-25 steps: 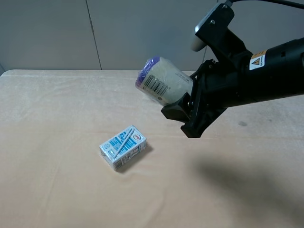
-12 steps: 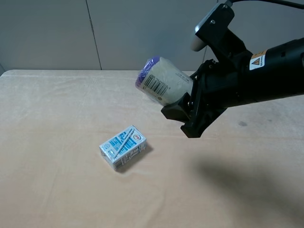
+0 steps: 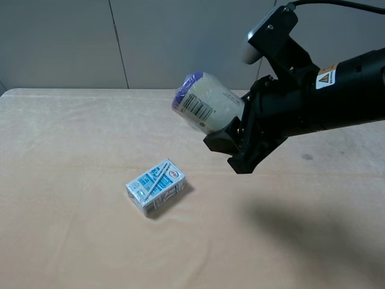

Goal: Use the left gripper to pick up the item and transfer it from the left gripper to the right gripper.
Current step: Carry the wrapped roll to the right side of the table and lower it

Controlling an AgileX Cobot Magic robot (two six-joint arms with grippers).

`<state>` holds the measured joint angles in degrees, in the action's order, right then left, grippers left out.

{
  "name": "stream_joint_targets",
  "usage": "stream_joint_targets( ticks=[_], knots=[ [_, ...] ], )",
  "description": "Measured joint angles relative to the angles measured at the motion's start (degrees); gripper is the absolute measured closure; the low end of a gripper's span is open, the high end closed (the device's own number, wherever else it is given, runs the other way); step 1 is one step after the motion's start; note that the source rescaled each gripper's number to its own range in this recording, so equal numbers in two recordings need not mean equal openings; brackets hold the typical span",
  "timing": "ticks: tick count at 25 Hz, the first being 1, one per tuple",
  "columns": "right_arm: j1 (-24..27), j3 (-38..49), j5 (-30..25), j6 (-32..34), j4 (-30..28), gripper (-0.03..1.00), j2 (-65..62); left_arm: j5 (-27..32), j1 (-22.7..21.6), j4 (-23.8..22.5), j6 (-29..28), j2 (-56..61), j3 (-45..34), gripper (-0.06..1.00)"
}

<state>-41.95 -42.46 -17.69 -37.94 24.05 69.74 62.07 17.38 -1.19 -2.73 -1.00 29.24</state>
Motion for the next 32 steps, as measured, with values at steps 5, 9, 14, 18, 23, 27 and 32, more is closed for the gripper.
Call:
stream_joint_targets(
  ticks=[5,9,14,18,23,27,32],
  knots=[
    [0.00,0.00,-0.02,0.42,0.00,0.96,0.00,-1.24,0.00,0.00,0.00,0.00,-0.80,-0.05],
    [0.00,0.00,-0.27,3.08,0.00,0.96,0.00,-1.24,0.00,0.00,0.00,0.00,-0.80,-0.05],
    [0.00,0.00,-0.88,11.67,-2.65,0.96,0.00,-1.24,0.00,0.00,0.00,0.00,-0.80,-0.04],
    [3.17,0.00,-1.50,21.11,-7.80,0.96,0.00,-1.34,-1.41,0.00,0.00,0.00,-0.80,-0.04],
    [11.59,0.00,-4.56,29.69,-13.67,0.96,0.14,-1.65,-7.06,0.00,0.00,0.00,-0.80,-0.04],
    [17.83,0.00,-6.61,30.59,-15.62,0.96,2.27,-1.65,-13.63,0.00,0.04,0.00,-0.80,-0.04],
    [23.20,0.00,-7.09,30.84,-16.95,0.97,8.20,-1.65,-19.48,0.00,0.04,0.08,-0.80,-0.04]
  ],
)
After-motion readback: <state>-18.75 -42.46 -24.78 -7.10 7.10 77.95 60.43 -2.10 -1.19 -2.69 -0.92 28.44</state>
